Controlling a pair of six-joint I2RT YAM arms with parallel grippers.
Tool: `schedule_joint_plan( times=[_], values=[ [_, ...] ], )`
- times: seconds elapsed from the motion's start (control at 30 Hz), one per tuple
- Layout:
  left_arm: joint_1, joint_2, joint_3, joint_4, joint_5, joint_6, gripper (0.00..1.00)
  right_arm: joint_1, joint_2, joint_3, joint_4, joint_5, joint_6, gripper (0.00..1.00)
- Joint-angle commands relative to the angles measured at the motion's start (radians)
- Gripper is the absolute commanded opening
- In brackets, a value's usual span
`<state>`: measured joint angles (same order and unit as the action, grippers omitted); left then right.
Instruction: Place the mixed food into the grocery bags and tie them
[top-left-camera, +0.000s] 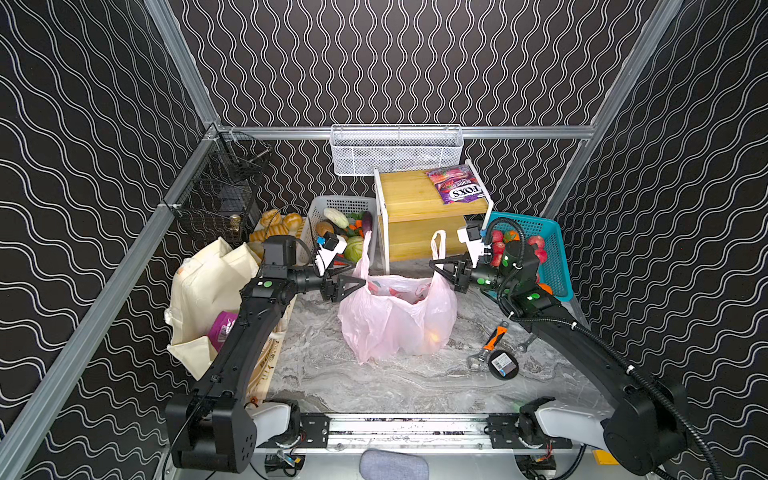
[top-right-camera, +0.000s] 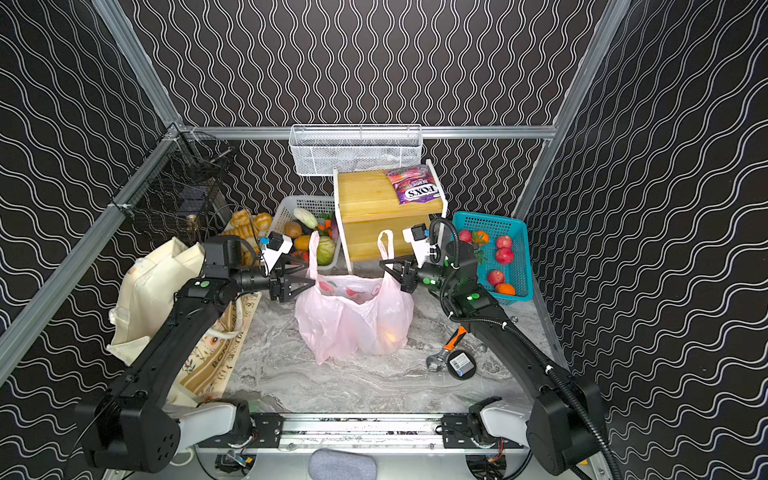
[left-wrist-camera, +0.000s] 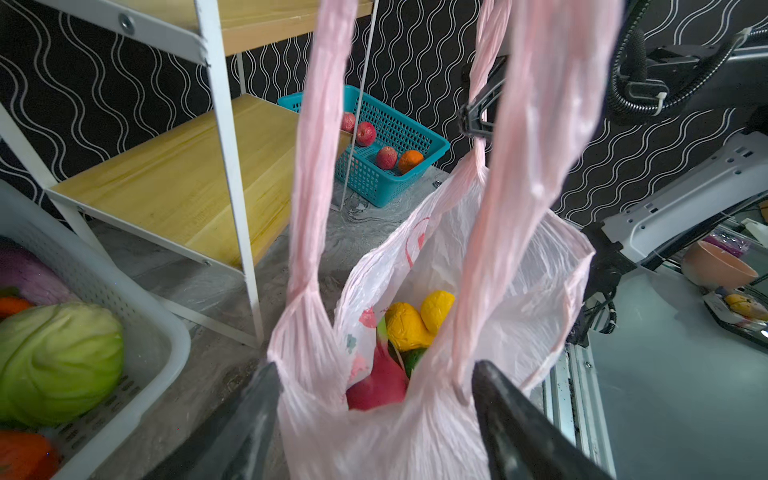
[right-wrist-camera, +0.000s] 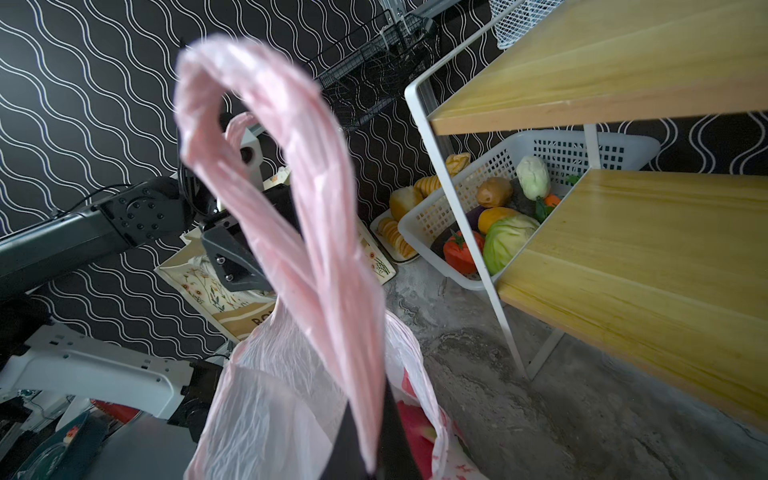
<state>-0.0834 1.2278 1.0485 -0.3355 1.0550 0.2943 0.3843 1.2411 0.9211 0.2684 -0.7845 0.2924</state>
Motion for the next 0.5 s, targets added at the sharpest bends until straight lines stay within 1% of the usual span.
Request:
schedule_joint_plan(
  times=[0.0,0.13,0.23,0.33,0.37,0.4,0.47],
  values=[
    [0.004,0.016,0.007,0.067,0.067,0.016,0.77,-0.001,0.004,0.01,0.017,-0.027,0.003,0.01],
    [0.004,0.045,0.027,0.053,0.096,0.037,0.77,-0.001,0.006,0.011,0.023,-0.034,0.012,0.02],
    [0.004,0.065,0.031,0.091,0.097,0.017,0.79,-0.001,0.01,0.014,0.031,-0.047,0.023,0.02],
    [0.004,0.087,0.023,0.158,0.09,-0.023,0.84,0.001,0.014,0.019,0.027,-0.061,0.026,0.02],
    [0.004,0.093,0.024,0.17,0.086,-0.03,0.88,0.0,0.014,0.019,0.025,-0.064,0.024,0.02],
    [0.004,0.101,0.026,0.172,0.085,-0.027,0.91,-0.001,0.012,0.021,0.025,-0.064,0.024,0.02],
    [0.004,0.111,0.035,0.167,0.076,-0.016,0.94,0.0,0.012,0.022,0.025,-0.068,0.023,0.02]
  ],
)
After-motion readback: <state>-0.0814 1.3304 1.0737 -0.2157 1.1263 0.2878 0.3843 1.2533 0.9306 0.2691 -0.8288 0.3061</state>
